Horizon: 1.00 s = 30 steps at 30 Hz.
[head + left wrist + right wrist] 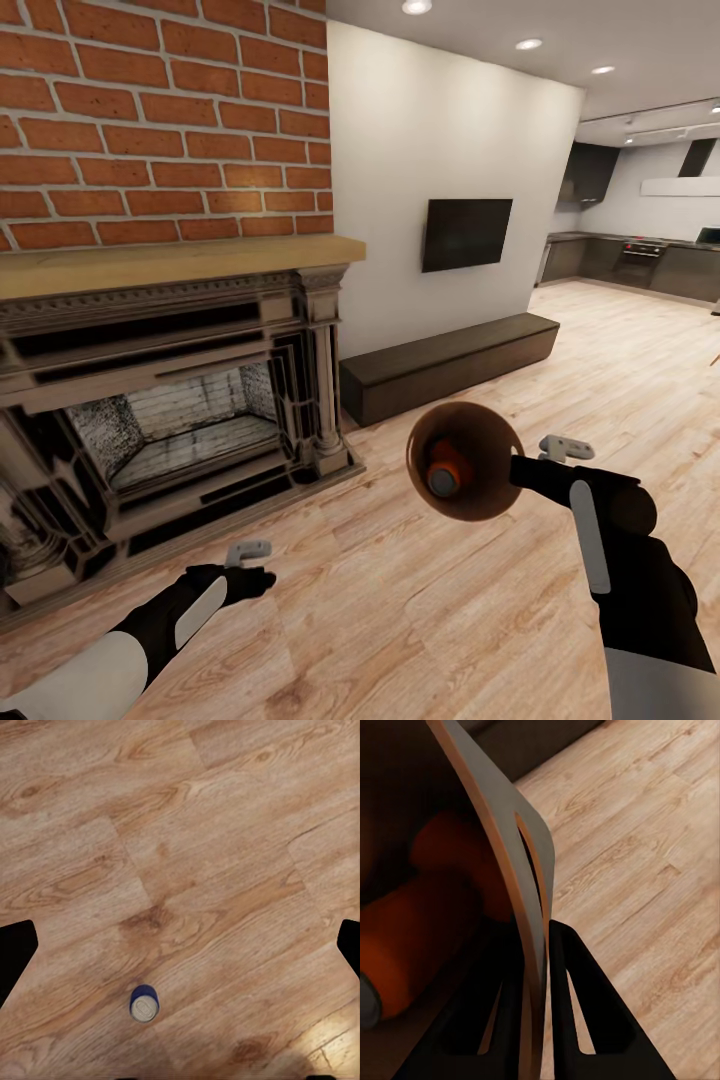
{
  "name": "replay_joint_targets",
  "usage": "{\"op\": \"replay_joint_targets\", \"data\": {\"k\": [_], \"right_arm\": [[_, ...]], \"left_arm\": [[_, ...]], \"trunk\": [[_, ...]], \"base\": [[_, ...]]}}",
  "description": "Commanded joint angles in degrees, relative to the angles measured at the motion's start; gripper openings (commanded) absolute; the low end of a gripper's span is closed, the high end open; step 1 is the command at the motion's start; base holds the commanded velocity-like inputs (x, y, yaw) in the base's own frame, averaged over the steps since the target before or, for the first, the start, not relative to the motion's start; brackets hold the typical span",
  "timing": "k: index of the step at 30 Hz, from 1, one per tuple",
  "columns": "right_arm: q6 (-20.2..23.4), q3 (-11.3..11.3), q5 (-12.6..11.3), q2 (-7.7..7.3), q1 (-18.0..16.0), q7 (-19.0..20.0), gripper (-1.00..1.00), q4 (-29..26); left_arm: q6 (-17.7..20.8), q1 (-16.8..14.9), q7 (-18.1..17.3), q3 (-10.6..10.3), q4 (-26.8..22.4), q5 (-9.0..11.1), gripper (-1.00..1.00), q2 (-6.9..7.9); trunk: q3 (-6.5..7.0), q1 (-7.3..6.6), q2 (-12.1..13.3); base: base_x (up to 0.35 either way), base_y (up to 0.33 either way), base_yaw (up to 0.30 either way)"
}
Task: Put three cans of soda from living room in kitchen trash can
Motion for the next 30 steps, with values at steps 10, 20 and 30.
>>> {"op": "replay_joint_targets", "data": {"k": [10, 20, 30], "right_arm": [[0.0, 0.0, -1.1, 0.0, 0.0, 0.2, -1.0, 0.2], [0.0, 0.0, -1.1, 0.0, 0.0, 0.2, -1.0, 0.6], [0.0, 0.0, -1.5, 0.02, 0.0, 0.2, -1.0, 0.6]], "left_arm": [[5.8, 0.0, 0.4, 0.1, 0.0, 0.3, 1.0, -0.02], [11.4, 0.0, 0.6, 0.1, 0.1, 0.4, 1.0, -0.84], [12.5, 0.0, 0.5, 0.2, 0.1, 0.4, 1.0, -0.79]], "trunk": [[0.01, -0.01, 0.0], [-0.35, 0.43, -0.8], [-2.14, 2.63, -4.8]], "base": [[0.0, 0.0, 0.0], [0.0, 0.0, 0.0], [0.0, 0.0, 0.0]]}}
